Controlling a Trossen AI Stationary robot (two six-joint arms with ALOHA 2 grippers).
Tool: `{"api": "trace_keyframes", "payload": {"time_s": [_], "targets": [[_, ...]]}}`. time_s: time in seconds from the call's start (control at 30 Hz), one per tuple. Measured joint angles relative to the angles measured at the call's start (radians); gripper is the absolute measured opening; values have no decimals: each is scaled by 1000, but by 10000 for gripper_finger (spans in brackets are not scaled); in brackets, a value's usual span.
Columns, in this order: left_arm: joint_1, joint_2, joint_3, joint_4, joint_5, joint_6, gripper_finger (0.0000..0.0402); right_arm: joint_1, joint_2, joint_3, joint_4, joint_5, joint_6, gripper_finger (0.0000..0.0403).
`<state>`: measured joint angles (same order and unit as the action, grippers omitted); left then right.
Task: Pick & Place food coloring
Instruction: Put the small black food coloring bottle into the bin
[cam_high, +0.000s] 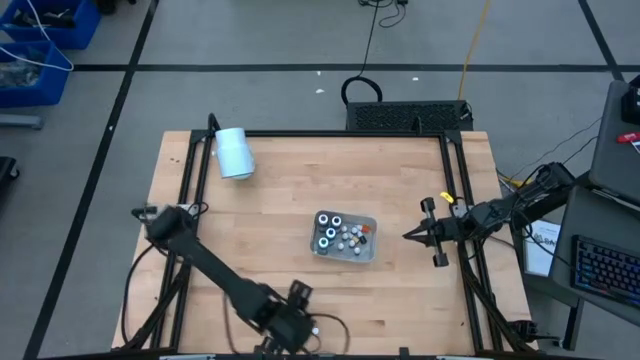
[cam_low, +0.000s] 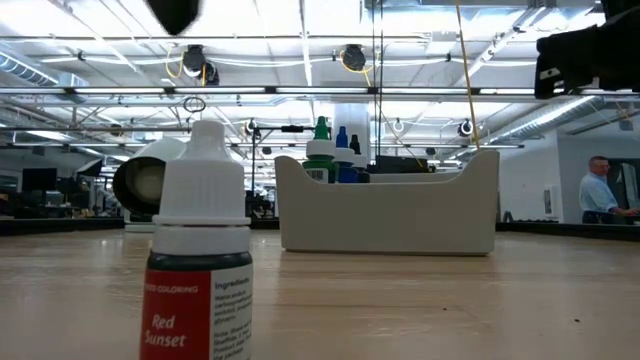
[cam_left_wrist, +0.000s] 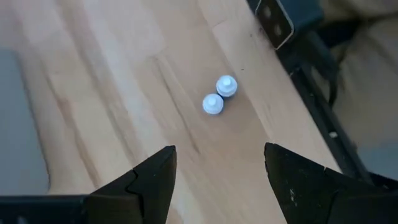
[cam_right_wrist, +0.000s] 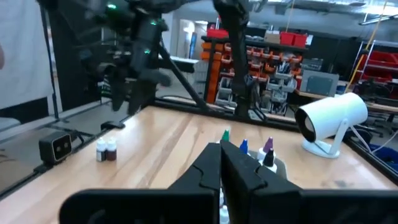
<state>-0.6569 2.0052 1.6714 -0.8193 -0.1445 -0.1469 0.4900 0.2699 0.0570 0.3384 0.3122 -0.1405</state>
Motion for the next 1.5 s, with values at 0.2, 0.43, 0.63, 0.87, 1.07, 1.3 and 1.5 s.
{"api": "trace_keyframes", "payload": {"time_s": [0.2,0.43,0.63,0.87,1.07,1.3,1.5], "targets": [[14,223,303,-177,49,93,246,1,0,-2,15,0,4,0],[45,300,401,-236,95,157,246,1,-1,-4,14,0,-7,0],[72,299,376,-241,100,198,246,1,-1,-4,17,0,-29,0],[73,300,329,-202,144,220,246,1,-1,-5,19,0,-29,0],[72,300,299,-159,144,221,246,1,-1,-5,20,0,-29,0],[76,300,299,-137,144,235,246,1,-1,-6,20,0,-30,0],[76,315,299,-119,153,251,246,1,0,-6,19,0,-32,0]]}}
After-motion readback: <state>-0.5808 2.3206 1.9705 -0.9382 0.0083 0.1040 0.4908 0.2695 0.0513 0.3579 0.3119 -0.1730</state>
